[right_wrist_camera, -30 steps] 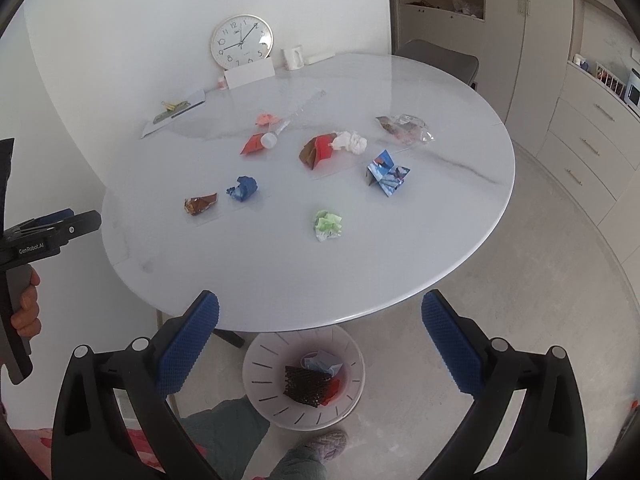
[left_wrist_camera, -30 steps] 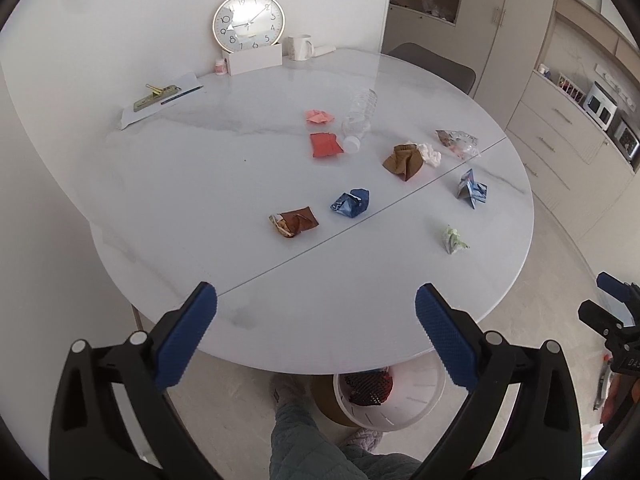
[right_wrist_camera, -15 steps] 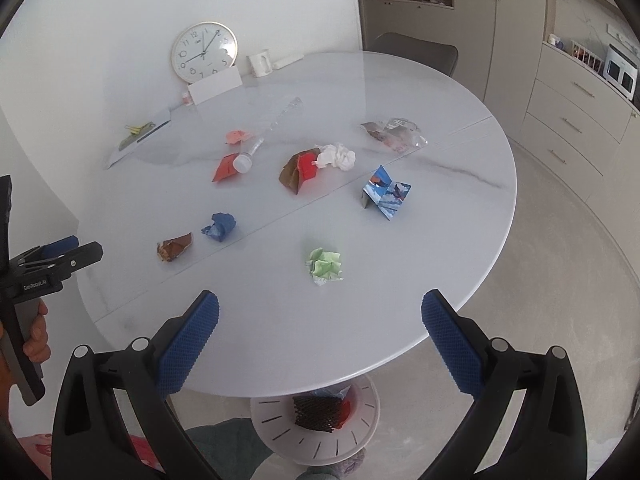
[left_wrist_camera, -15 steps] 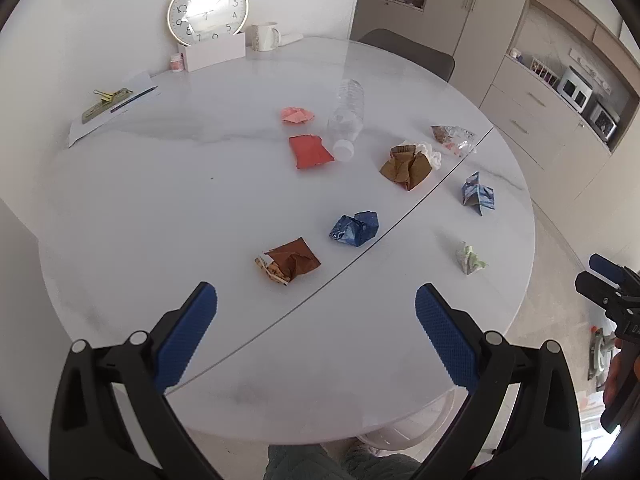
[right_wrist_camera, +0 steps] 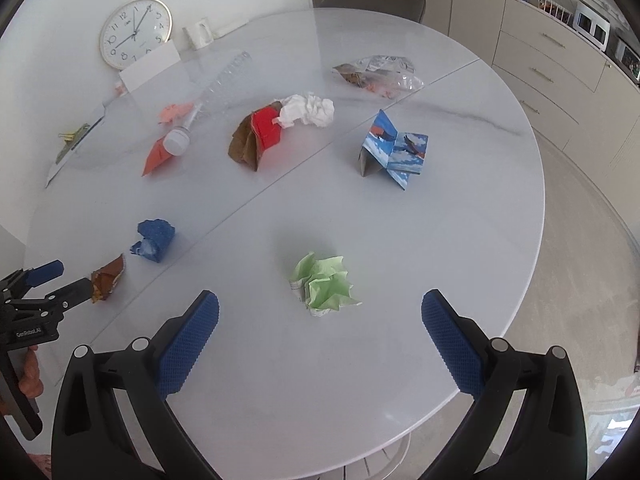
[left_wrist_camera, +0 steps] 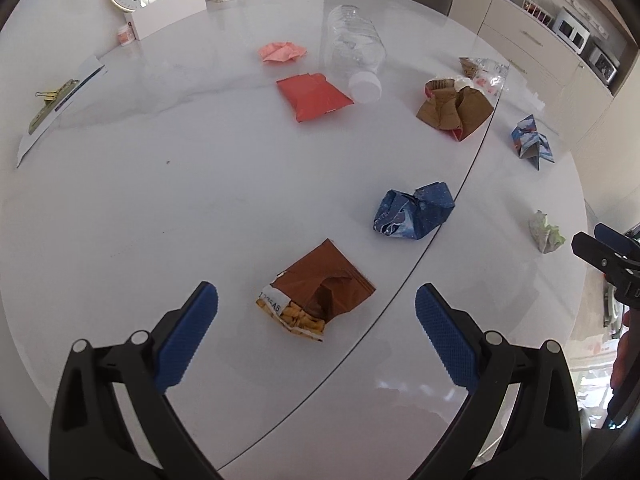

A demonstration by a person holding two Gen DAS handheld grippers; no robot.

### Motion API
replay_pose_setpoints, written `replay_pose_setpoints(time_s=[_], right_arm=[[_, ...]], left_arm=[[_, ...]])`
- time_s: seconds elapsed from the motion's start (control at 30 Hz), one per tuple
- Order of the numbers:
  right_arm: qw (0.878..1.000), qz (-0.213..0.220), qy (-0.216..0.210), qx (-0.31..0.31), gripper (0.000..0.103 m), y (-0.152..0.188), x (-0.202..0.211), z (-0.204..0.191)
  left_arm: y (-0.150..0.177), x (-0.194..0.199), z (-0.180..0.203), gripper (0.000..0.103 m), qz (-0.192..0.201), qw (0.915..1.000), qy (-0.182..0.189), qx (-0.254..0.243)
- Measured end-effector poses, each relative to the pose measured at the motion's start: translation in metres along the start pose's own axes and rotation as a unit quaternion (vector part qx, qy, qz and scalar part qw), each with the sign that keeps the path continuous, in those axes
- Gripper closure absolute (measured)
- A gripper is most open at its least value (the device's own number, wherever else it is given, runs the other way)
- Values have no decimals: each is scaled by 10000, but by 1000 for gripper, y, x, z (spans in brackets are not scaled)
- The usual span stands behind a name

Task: Collect trash
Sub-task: 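Grasp the brown snack bag with the left tool while the right tool grasps the green paper, then drop the green paper into the wastebasket with the right tool while the left tool drops the brown bag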

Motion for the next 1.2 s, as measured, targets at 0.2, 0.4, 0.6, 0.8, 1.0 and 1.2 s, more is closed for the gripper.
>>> replay_pose_setpoints(time_s=[0.2,0.4,0.6,0.8,1.0,1.2], right_arm=[[9997,-164,149,44,2,3,-28,-1],[9993,-258,213,156,22,1,-42,-3],[9988,-337,251,244,59,2,-44,0],[9992,-317,130,191,68,5,-40,8],[9997,-230,-61,102,68,6,-31,14],[9996,-76,-207,154,68,0,-12,14]], left_arm=[[2,-21,-3,16,-145,9998,-66,-107],[3,-29,-9,28,-297,9995,13,71],[3,-32,-8,41,-305,9995,-27,-6],[3,-21,-9,55,-257,9996,109,74],[8,-16,-14,59,-302,9993,84,226],[9,-3,-10,61,-262,9990,187,324]])
Point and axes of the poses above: each gripper's, at about its wrist camera, not at the fingertips, and x roughly against the way its jaws point, z to its right, y to its underside, the point moved 10 cm from there along -x, roughly the way its jaws point, and after that the axes turned 13 degrees about x, right-handed, at the moved point
